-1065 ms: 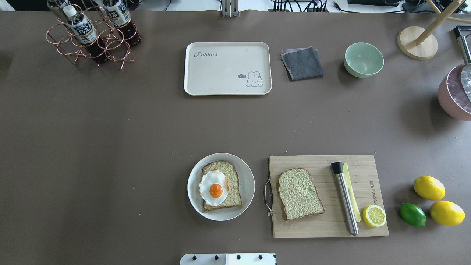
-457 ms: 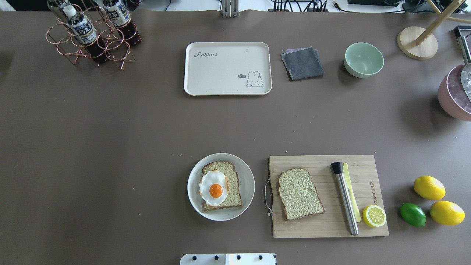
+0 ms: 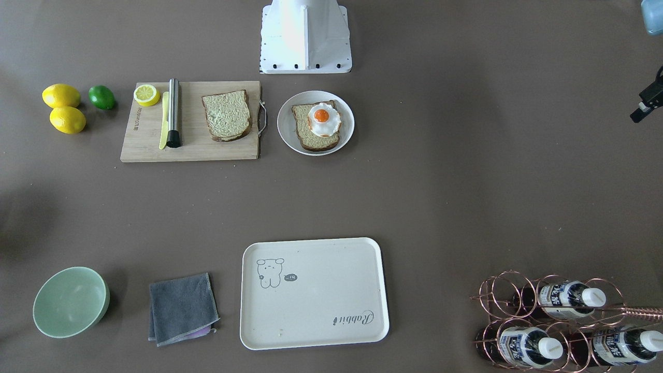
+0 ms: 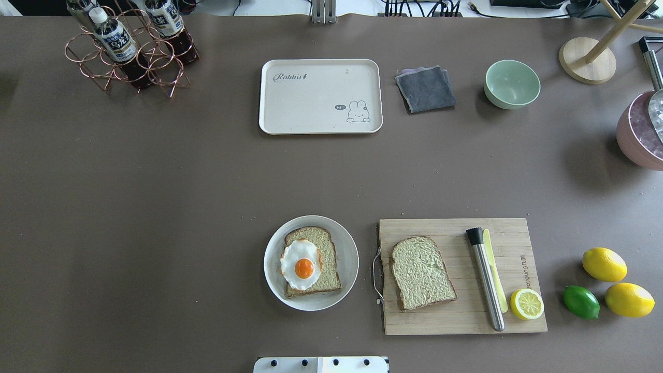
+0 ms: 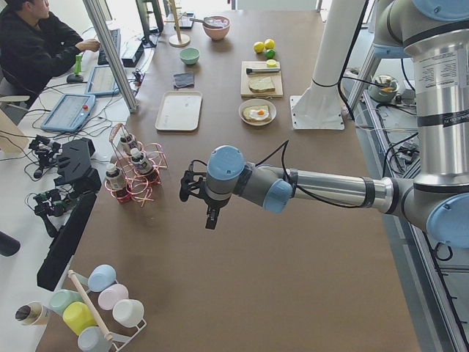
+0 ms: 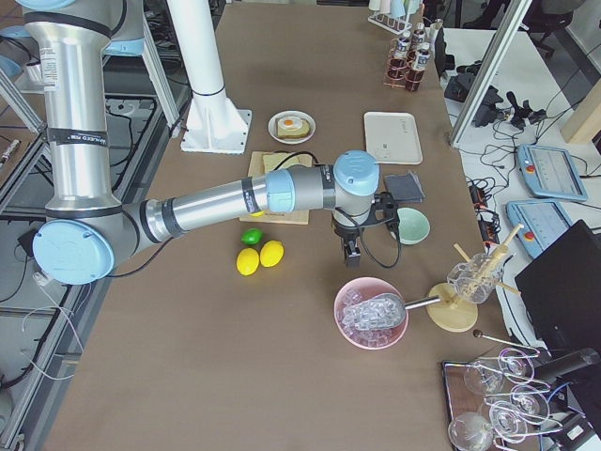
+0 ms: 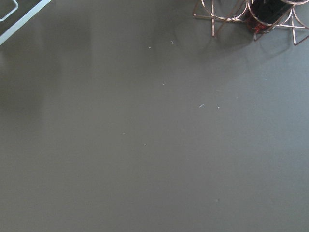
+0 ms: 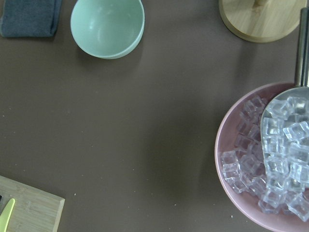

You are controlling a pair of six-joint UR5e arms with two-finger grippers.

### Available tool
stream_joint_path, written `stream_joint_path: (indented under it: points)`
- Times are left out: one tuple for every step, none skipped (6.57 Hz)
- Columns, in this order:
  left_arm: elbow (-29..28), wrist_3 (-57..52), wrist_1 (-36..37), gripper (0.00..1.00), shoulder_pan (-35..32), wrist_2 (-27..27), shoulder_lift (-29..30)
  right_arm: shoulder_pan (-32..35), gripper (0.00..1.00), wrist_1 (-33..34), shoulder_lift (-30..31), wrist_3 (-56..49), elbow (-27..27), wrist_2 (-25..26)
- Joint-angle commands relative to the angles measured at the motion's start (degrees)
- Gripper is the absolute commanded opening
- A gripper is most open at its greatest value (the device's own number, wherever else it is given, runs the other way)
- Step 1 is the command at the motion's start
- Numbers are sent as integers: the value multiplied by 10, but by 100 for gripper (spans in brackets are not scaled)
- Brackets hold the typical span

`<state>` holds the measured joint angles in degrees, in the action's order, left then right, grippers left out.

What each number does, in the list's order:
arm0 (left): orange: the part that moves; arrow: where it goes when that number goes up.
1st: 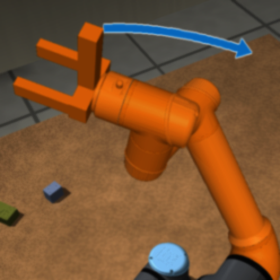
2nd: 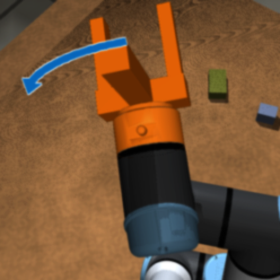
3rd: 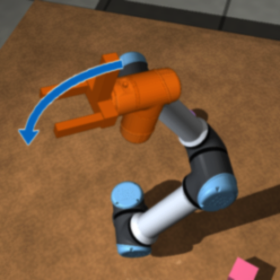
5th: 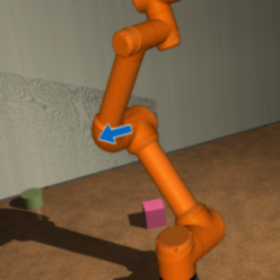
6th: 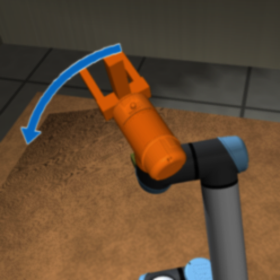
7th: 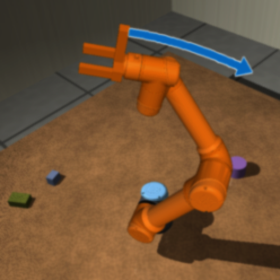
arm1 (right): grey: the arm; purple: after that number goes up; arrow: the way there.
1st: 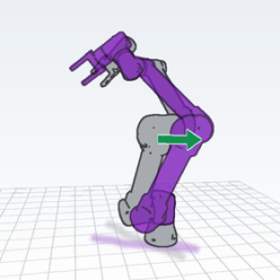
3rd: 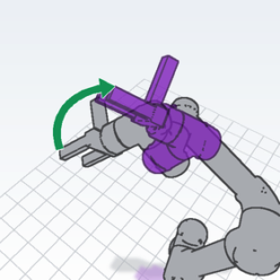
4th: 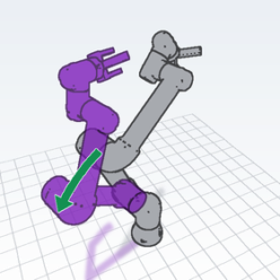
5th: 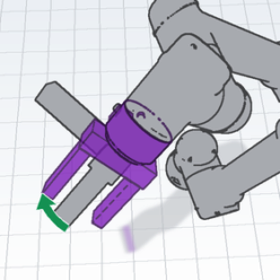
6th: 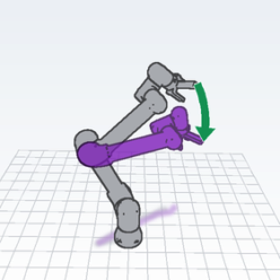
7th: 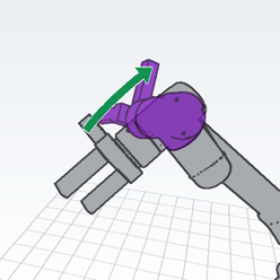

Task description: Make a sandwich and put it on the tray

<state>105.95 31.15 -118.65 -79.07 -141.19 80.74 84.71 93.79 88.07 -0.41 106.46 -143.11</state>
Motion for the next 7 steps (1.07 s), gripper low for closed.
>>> stream_joint_path:
  points:
    - [5,206,-130,98,79,-59,30,-54,100,-142,-2,187,-1,-23]
    - [7,278,-175,98,114,-69,55,-89,100,-220,-2,308,-2,-23]
    - [6,284,-227,98,128,-67,57,-117,100,-281,-2,393,-4,-23]
    - [2,318,-290,98,128,-68,50,-143,100,-307,-3,438,-4,-18]
    - [1,418,-322,98,134,-69,68,-159,100,-324,-4,463,1,-19]
    - [5,455,-329,98,156,-67,85,-177,100,-347,-8,502,0,-17]
    - [5,498,-329,98,170,-66,106,-195,100,-359,-20,546,0,-7]
